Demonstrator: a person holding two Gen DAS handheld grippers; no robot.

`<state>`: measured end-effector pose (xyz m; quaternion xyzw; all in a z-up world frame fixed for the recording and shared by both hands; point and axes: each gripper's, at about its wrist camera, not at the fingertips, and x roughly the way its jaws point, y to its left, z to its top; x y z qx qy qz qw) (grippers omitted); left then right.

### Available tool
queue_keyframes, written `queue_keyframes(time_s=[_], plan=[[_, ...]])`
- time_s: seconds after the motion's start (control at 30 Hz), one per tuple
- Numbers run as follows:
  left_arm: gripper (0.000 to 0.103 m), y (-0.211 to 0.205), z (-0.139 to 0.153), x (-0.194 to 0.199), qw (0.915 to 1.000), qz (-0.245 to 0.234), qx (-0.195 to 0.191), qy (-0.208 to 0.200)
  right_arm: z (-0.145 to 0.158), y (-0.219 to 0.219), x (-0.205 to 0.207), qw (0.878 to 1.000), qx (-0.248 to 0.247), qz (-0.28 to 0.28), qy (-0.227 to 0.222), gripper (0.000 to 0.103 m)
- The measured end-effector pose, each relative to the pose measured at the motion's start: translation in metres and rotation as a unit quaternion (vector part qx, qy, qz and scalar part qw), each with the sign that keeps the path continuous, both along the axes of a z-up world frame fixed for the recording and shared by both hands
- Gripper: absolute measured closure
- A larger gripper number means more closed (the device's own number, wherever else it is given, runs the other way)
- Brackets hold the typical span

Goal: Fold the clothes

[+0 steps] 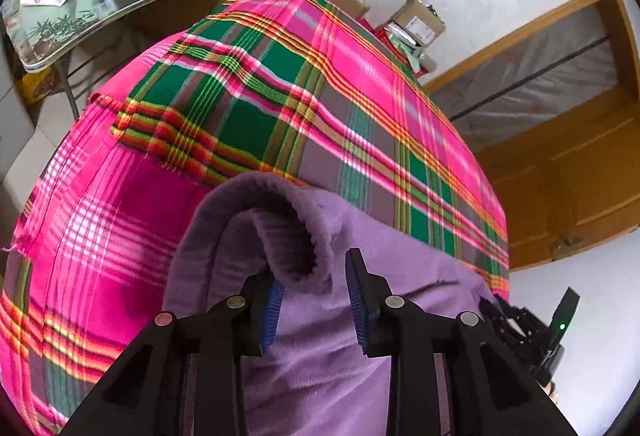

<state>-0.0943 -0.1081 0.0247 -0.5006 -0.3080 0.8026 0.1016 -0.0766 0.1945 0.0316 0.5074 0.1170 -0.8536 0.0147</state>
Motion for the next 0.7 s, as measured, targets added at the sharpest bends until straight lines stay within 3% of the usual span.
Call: queue_keyframes(time_s=[0.1,0.2,0.3,0.5,0.7], plan=[[0.076,-0.004,0.001,-0.005,0.9999,0.014,0.005,0.003,0.005,0.001,-0.005,1.0,0.002,-0.002,0.005,0.098],[0.087,-0.007,0.001,-0.01,0.9997,0.021,-0.001,0.007,0.013,0.001,-0.009,1.0,-0.002,-0.013,0.027,0.099],[0.091,-0.008,0.004,-0.013,0.9996,0.026,-0.005,0.013,0.023,0.003,-0.021,0.998,-0.01,-0.03,0.046,0.1],[0.091,-0.021,0.008,-0.014,0.9979,0.056,0.017,0.027,0.037,-0.002,-0.045,0.996,-0.01,-0.042,0.073,0.1],[0.091,-0.026,0.008,-0.022,0.9967,0.072,0.022,0.031,0.036,-0.016,-0.075,0.995,0.025,-0.038,0.087,0.1]])
